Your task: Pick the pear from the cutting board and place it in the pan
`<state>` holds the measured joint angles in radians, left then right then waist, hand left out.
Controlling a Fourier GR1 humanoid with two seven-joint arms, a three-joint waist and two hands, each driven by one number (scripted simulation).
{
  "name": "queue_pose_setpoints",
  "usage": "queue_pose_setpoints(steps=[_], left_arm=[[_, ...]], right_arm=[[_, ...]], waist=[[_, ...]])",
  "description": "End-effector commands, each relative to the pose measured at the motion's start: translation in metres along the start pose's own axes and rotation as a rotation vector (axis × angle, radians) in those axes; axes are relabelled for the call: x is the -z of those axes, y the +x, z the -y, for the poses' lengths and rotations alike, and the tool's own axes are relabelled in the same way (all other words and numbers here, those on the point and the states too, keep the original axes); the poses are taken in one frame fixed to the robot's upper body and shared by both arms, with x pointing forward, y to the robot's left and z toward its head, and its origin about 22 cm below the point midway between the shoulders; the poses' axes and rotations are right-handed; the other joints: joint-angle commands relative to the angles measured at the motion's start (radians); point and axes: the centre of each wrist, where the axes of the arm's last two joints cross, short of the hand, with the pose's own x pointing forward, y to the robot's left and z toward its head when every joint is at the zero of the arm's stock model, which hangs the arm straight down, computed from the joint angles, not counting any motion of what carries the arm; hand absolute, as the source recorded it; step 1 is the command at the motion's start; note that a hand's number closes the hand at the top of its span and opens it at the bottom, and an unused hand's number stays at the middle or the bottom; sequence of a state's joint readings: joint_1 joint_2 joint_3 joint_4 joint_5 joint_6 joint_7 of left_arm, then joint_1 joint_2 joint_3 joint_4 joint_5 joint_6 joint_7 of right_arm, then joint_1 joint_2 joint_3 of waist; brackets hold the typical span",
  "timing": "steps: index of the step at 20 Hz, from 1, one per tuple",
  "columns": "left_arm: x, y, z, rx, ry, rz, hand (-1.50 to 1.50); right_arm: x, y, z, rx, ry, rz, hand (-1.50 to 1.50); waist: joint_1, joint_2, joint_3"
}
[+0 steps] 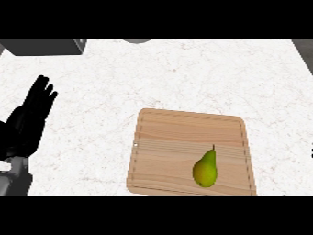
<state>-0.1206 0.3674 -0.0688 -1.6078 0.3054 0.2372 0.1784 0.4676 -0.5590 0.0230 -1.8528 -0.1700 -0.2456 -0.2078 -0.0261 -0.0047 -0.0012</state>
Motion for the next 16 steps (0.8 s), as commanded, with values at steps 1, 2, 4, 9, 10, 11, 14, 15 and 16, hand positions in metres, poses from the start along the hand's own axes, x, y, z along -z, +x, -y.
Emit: queue_pose_setpoints(steps=[1,2,4,9,10,11,14,15,16], left_arm=[[0.018,0.001,0.008,-0.018,0.001,-0.010,0.00],[0.009,-0.005,-0.014,-0.005,-0.015,-0.015,0.00],[0.011,-0.009,0.016,0.009,-0.006,-0.003,0.00],[0.008,0.002,0.015,0.010,-0.047,0.006,0.00],[0.015,-0.004,0.020,-0.010,-0.045,-0.010,0.00],[0.018,0.000,0.026,0.007,-0.041,-0.001,0.00],[0.019,-0.009,0.015,-0.014,-0.033,-0.001,0.00],[0.009,0.012,0.035,-0.002,-0.053,0.009,0.00],[0.009,0.007,0.037,0.009,-0.059,0.013,0.00]], right_arm=[[0.020,0.037,0.005,-0.059,0.048,0.030,-1.50],[0.004,0.042,0.008,-0.094,0.093,-0.001,-1.50],[0.029,0.050,0.017,-0.207,0.170,-0.023,-1.50],[0.060,0.087,0.015,-0.372,0.257,-0.094,-1.50],[0.065,0.070,-0.002,-0.397,0.305,-0.112,-1.50],[0.074,0.081,-0.011,-0.390,0.316,-0.109,-1.50],[0.072,0.089,-0.008,-0.475,0.473,-0.174,-1.50],[0.078,0.095,-0.013,-0.491,0.518,-0.203,-1.50],[0.072,0.083,-0.022,-0.501,0.591,-0.248,-1.50]], waist=[[0.018,0.006,0.000],[0.017,0.004,0.000],[0.025,0.008,-0.001],[0.042,0.008,0.000],[0.048,0.012,0.000],[0.045,0.010,0.000],[0.039,0.010,-0.001],[0.059,0.007,0.000],[0.058,0.009,0.001]])
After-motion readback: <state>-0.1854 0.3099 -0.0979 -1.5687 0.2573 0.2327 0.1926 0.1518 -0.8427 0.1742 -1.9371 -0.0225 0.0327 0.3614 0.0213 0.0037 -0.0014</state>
